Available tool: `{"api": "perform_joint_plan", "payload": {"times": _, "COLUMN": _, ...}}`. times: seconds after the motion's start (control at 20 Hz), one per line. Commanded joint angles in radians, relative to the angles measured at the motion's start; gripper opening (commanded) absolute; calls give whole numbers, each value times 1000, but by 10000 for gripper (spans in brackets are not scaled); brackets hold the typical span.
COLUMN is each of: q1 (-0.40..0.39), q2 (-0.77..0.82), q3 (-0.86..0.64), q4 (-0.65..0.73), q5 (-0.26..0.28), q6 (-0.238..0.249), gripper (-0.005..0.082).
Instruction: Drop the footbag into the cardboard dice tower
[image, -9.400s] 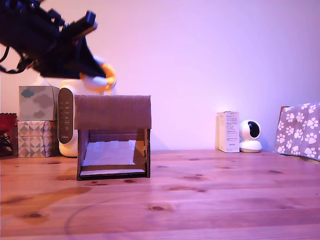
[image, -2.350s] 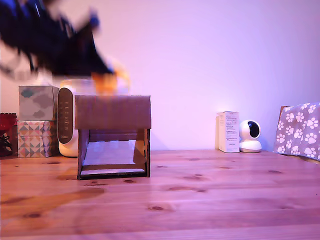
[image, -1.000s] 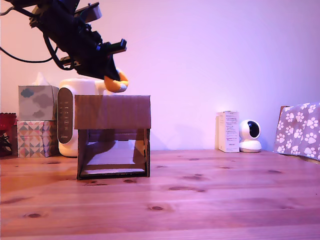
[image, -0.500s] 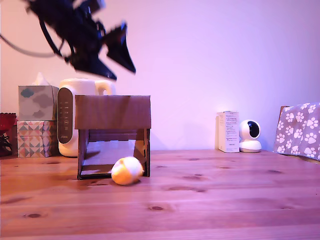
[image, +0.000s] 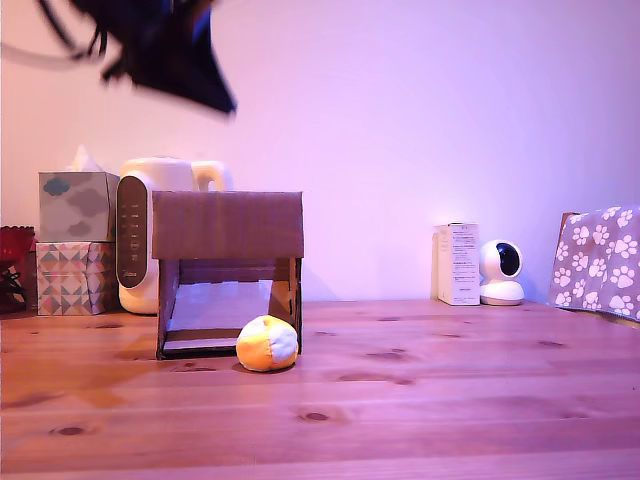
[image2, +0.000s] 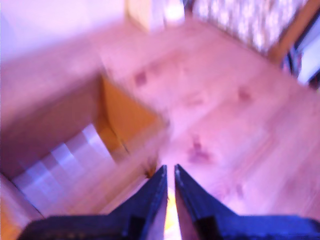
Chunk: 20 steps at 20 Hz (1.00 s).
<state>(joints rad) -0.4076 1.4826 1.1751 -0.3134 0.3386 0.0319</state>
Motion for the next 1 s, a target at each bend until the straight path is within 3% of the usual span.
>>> {"api": "perform_joint_plan", "payload": {"times": 0.0, "q1": -17, "q2": -13, "q3": -82, "q4": 78, "q5": 11, "q6": 2, "gripper": -20}}
{"api": "perform_joint_plan", "payload": {"times": 0.6, "q1": -47, "q2": -32, "q3": -602, "q4": 750, "q5": 23, "q6": -123, "gripper": -20}}
{"api": "perform_joint_plan", "payload": {"times": 0.8, "q1": -53, "q2": -106, "q3": -723, "q4": 802, "q5": 17, "q6": -167, "gripper": -20}}
{"api": "perform_joint_plan", "payload": {"times": 0.95, "q1": -60, "q2": -216, "q3": -774, "q4": 757, "q5": -26, "q6": -186, "gripper": -20}}
